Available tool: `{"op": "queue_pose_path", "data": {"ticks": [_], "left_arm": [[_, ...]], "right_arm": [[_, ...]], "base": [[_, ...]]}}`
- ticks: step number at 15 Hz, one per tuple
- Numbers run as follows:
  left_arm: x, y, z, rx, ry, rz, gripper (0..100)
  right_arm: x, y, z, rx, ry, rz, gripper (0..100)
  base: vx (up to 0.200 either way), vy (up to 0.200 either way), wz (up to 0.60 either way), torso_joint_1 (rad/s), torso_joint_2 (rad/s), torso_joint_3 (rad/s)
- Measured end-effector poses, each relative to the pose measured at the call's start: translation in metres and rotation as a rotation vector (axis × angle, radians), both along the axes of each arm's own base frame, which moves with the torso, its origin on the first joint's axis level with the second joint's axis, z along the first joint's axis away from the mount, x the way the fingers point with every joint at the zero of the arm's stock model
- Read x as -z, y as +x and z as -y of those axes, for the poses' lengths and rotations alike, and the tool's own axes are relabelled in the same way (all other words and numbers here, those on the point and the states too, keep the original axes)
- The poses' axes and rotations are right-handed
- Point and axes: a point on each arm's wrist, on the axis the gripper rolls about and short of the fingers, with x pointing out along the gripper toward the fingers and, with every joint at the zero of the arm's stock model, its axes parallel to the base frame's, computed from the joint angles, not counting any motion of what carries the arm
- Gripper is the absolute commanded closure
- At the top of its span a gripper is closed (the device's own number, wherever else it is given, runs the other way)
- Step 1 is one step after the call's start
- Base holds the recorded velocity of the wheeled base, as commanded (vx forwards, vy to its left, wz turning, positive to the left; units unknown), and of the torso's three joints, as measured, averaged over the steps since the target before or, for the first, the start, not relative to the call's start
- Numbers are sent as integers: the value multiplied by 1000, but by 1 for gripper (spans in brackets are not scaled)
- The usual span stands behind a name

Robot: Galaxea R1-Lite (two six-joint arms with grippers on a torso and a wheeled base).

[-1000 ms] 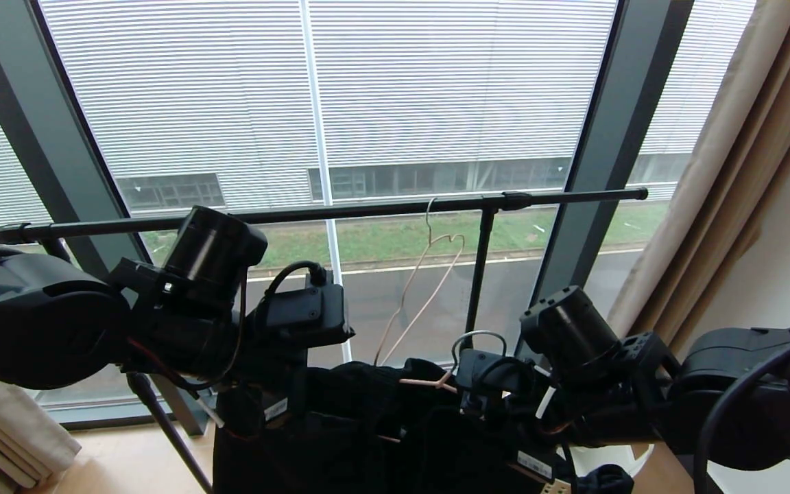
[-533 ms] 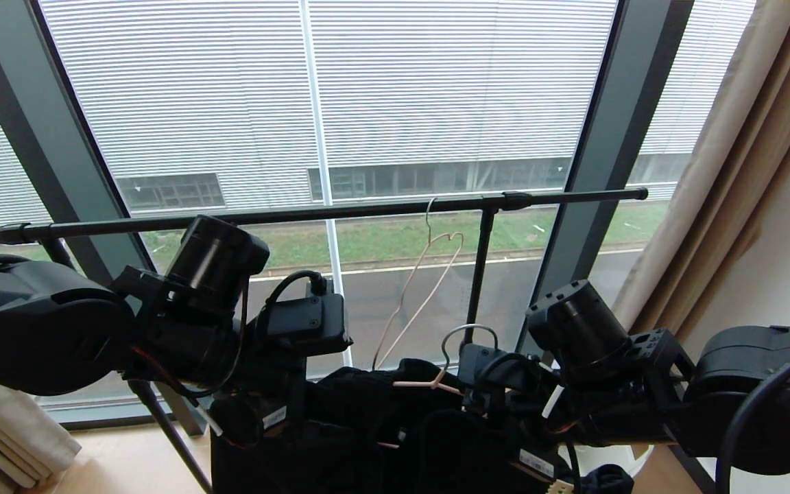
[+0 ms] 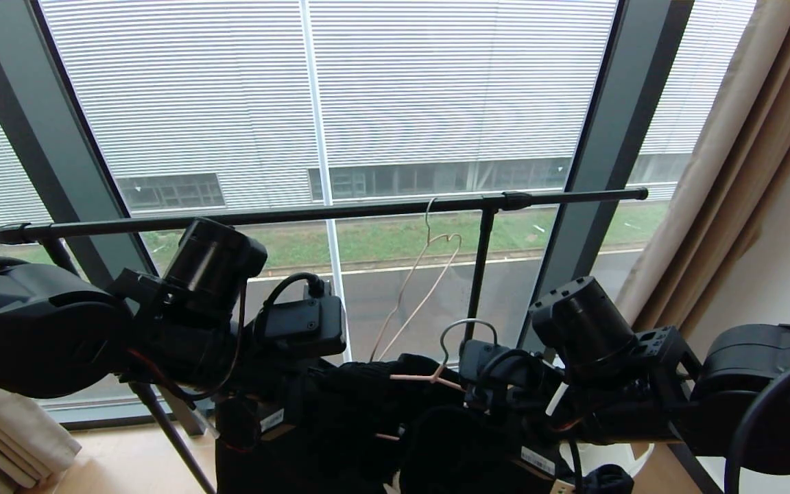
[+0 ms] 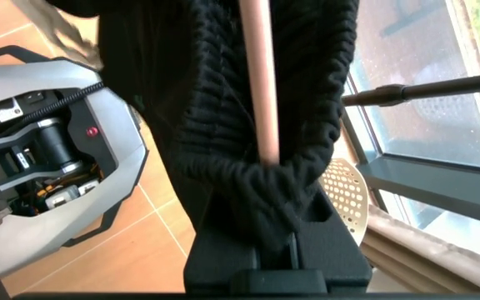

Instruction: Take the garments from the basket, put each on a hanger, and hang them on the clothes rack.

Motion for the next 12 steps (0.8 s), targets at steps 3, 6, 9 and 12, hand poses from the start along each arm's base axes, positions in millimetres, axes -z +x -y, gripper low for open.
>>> {"op": "queue_pose_path", "data": {"ticks": [3, 6, 9, 12], "left_arm": [[3, -1, -3, -4, 4, -11, 100], [5, -3, -6, -12, 7, -18, 100], [5, -6, -12, -28, 8, -22, 100], [2, -8, -23, -44, -15, -23, 100]], "right_arm": [[-1, 0, 0, 0, 4, 1, 100], [1, 2, -2, -2, 48, 40, 0], [8, 1, -1, -4, 87, 79, 0], [8, 4, 6, -32, 139, 38, 0]], "base": [[0, 0, 0, 0, 0, 0], [0, 0, 0, 0, 0, 0], [0, 0, 0, 0, 0, 0], [0, 0, 0, 0, 0, 0]]}}
